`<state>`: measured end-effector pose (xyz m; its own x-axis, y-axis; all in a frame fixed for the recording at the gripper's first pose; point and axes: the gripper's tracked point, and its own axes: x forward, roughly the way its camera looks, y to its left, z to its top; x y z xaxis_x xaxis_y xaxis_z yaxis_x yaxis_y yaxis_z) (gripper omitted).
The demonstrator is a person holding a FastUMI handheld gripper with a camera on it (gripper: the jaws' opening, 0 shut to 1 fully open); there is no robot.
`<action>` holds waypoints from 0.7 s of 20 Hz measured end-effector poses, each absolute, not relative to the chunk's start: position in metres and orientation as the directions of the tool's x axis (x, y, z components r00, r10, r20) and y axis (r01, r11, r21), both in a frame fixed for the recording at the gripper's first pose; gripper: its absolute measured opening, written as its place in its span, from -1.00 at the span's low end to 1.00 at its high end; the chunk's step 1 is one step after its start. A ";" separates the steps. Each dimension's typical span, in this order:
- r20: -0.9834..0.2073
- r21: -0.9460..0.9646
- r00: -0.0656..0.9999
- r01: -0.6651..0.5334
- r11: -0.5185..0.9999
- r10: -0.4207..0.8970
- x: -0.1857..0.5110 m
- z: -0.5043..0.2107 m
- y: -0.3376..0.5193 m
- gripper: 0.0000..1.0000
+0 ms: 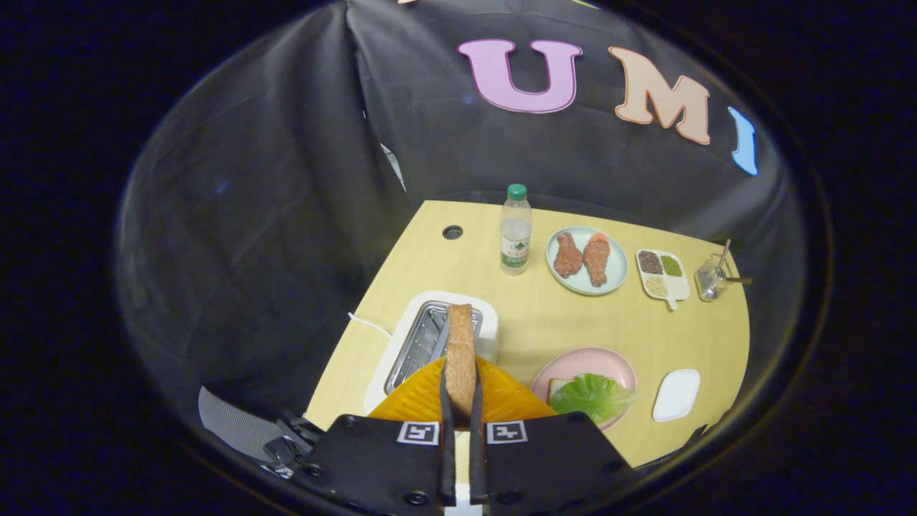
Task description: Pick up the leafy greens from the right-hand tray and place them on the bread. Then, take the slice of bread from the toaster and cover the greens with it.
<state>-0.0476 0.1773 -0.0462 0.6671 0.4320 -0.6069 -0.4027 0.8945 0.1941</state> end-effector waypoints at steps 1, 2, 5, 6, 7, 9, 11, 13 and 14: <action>-0.596 0.199 0.672 -0.407 0.892 0.440 -0.050 -0.041 0.171 -0.80; -0.587 0.200 0.677 -0.409 0.890 0.443 -0.052 -0.037 0.162 -0.80; -0.575 0.196 0.691 -0.405 0.893 0.439 -0.053 -0.033 0.133 -0.80; -0.572 0.199 0.691 -0.406 0.892 0.442 -0.054 -0.035 0.125 -0.80; -0.576 0.204 0.686 -0.406 0.891 0.444 -0.054 -0.038 0.118 -0.80; -0.586 0.225 0.671 -0.404 0.887 0.455 -0.052 -0.048 0.106 -0.80; -0.595 0.255 0.652 -0.401 0.880 0.470 -0.050 -0.060 0.095 -0.80; -0.607 0.276 0.640 -0.385 0.880 0.471 -0.044 -0.077 0.083 -0.80; -0.616 0.280 0.635 -0.376 0.883 0.466 -0.041 -0.087 0.076 -0.80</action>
